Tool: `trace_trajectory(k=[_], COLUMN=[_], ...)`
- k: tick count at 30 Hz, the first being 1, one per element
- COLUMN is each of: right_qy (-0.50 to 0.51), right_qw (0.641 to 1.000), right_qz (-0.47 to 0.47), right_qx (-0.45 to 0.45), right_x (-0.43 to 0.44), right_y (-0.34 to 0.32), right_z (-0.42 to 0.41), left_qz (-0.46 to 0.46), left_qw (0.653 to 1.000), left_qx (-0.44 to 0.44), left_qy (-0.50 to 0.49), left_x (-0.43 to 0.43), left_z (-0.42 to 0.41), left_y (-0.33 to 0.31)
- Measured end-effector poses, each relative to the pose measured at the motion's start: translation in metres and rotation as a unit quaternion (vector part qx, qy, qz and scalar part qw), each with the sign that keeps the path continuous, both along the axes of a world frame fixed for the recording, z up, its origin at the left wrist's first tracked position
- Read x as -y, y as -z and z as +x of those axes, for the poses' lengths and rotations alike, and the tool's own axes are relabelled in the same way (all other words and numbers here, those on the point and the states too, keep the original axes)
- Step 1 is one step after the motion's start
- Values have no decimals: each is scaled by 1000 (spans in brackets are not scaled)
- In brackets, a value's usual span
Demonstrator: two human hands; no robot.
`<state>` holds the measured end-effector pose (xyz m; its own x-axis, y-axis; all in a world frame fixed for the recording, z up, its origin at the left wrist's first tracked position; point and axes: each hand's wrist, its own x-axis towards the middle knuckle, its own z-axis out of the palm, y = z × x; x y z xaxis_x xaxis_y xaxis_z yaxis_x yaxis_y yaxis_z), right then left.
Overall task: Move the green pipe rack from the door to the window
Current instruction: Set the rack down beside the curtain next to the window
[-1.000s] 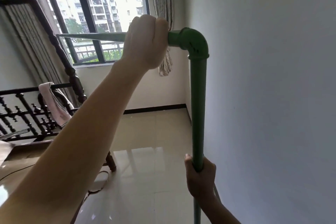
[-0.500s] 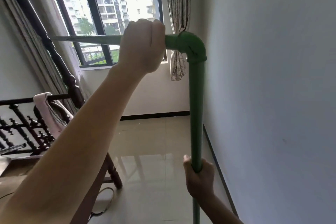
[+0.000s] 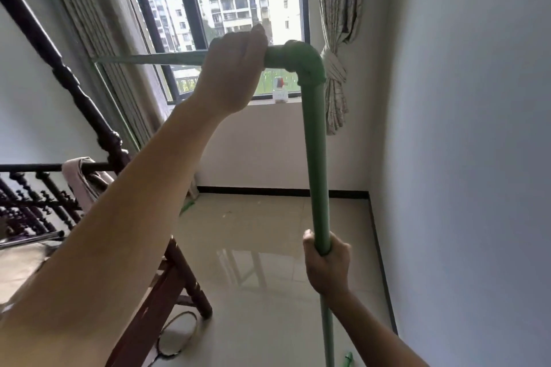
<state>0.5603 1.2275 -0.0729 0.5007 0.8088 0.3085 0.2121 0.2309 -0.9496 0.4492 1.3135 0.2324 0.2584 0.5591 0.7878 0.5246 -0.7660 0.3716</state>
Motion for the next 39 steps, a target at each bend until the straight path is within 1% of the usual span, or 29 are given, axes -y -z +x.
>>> trace_trajectory(k=[1,2,4,7,10,13,16,21,29,35,39], right_qy=[1,3,5,13,23,42,68,111,117,58,42], right_qw=[1000,1000,1000,1000,1000,999,998,994,993,998,999], right_qz=[-1,-3,-5,-2,-3,-1,3,2,18,33,17], right_qx=[-2,-2,-2,14,8,1,3,1,3,-3,0], right_x=[-13,-26,-51,-92,-136,-179,-221,-286,-385,-465,-525], right_y=[1,3,5,4,2,4,6,5,2,-5,-17], right_z=[8,15,26,35,41,49,57,76,131,194,241], left_qz=[-10,-15,-13,2,17,54,97,152,190,169,162], left_qw=[1000,1000,1000,1000,1000,998,995,987,982,983,982], left_qx=[5,-12,-8,18,0,-33,-13,-27,2,-53,-60], left_qy=[29,17,8,20,26,7,26,54,6,-37,-73], left_x=[-10,-19,-44,-87,-135,-181,-229,-295,-393,-465,-512], left_z=[9,18,33,40,44,50,53,71,132,184,217], left_y=[2,3,4,9,10,13,21,32,36,30,20])
